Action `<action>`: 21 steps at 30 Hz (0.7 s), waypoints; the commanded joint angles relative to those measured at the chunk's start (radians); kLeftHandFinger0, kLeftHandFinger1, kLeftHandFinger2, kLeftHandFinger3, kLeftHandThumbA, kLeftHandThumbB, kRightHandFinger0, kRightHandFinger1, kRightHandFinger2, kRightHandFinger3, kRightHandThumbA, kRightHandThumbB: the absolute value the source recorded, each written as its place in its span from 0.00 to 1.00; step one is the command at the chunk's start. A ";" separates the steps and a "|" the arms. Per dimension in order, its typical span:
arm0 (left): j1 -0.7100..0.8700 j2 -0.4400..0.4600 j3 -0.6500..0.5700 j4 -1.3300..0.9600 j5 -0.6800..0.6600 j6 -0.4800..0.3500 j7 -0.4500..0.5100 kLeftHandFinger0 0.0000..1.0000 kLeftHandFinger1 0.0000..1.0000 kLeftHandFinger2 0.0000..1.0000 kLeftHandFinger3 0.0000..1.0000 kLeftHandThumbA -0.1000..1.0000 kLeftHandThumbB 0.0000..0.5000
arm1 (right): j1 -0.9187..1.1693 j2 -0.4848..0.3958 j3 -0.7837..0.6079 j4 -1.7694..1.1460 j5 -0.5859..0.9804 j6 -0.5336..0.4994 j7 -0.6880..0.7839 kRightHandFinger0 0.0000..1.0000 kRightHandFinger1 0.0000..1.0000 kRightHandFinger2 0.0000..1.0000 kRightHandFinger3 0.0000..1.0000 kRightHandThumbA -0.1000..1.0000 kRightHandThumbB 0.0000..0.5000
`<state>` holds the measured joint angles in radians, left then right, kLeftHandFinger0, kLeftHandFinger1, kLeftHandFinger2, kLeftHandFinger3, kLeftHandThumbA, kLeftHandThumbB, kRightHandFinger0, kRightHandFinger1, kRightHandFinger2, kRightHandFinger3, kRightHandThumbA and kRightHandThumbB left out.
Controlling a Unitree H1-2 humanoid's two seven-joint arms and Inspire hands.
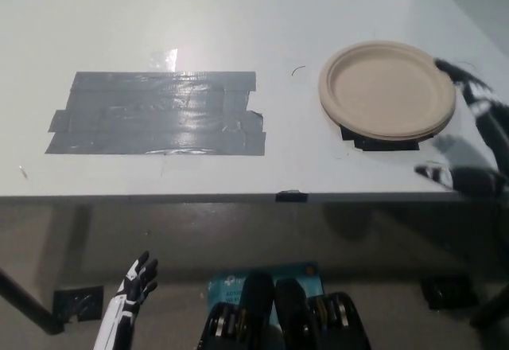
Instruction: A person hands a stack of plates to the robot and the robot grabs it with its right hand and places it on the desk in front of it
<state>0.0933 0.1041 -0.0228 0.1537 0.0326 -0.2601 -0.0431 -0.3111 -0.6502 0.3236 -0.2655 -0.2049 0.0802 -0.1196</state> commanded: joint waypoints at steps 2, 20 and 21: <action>-0.020 0.012 -0.017 -0.036 0.007 -0.018 -0.025 1.00 1.00 1.00 1.00 1.00 0.45 | 0.346 -0.110 -0.107 -0.685 0.472 -0.335 -0.061 1.00 1.00 1.00 1.00 0.99 1.00; 0.004 0.012 -0.022 -0.043 0.004 -0.008 -0.025 1.00 1.00 1.00 1.00 1.00 0.48 | 0.495 0.374 -0.071 0.036 0.599 -0.212 0.135 1.00 1.00 1.00 1.00 1.00 0.85; 0.003 0.013 -0.021 -0.043 0.006 -0.010 -0.023 1.00 1.00 1.00 1.00 1.00 0.46 | 0.486 0.384 -0.074 0.064 0.593 -0.218 0.143 1.00 1.00 1.00 1.00 1.00 0.81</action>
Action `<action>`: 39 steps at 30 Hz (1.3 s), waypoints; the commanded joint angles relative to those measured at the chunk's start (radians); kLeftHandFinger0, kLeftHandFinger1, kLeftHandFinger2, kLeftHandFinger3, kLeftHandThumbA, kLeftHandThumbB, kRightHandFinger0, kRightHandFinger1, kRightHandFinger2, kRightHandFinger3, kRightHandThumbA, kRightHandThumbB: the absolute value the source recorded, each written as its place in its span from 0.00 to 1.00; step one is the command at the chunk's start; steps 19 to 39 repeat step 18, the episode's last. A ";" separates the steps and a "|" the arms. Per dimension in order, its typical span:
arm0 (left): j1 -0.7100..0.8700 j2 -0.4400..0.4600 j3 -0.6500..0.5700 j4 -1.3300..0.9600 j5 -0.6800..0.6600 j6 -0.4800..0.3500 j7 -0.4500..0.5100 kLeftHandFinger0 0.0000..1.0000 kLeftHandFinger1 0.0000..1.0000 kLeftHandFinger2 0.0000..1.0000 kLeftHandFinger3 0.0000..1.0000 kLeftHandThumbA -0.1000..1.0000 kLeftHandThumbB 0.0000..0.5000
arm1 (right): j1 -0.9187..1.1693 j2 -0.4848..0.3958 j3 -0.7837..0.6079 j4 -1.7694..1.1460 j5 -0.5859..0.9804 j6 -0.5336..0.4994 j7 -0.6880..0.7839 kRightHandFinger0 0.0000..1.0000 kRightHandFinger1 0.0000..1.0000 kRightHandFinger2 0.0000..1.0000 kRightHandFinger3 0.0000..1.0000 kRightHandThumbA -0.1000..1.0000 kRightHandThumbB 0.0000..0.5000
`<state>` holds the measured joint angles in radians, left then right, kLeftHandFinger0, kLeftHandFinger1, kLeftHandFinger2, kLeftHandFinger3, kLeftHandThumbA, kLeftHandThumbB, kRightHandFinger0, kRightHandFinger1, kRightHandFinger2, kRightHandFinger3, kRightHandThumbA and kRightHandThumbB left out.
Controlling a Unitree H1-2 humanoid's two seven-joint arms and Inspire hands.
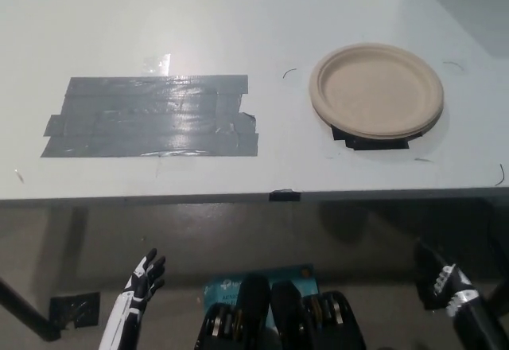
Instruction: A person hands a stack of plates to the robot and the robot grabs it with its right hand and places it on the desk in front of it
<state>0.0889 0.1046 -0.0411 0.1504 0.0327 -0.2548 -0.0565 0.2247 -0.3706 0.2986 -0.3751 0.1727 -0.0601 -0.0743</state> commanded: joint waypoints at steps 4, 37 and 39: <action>0.001 0.015 0.000 -0.044 0.015 -0.017 -0.007 1.00 1.00 1.00 1.00 1.00 0.45 | -0.067 0.128 -0.075 0.244 0.194 -0.081 0.132 1.00 1.00 1.00 1.00 1.00 0.68; -0.012 0.012 0.008 -0.042 0.008 -0.026 -0.004 1.00 1.00 1.00 1.00 1.00 0.44 | -0.085 0.159 -0.132 0.260 0.150 -0.059 0.203 1.00 1.00 1.00 1.00 1.00 0.59; -0.012 0.012 0.008 -0.042 0.008 -0.026 -0.004 1.00 1.00 1.00 1.00 1.00 0.44 | -0.085 0.159 -0.132 0.260 0.150 -0.059 0.203 1.00 1.00 1.00 1.00 1.00 0.59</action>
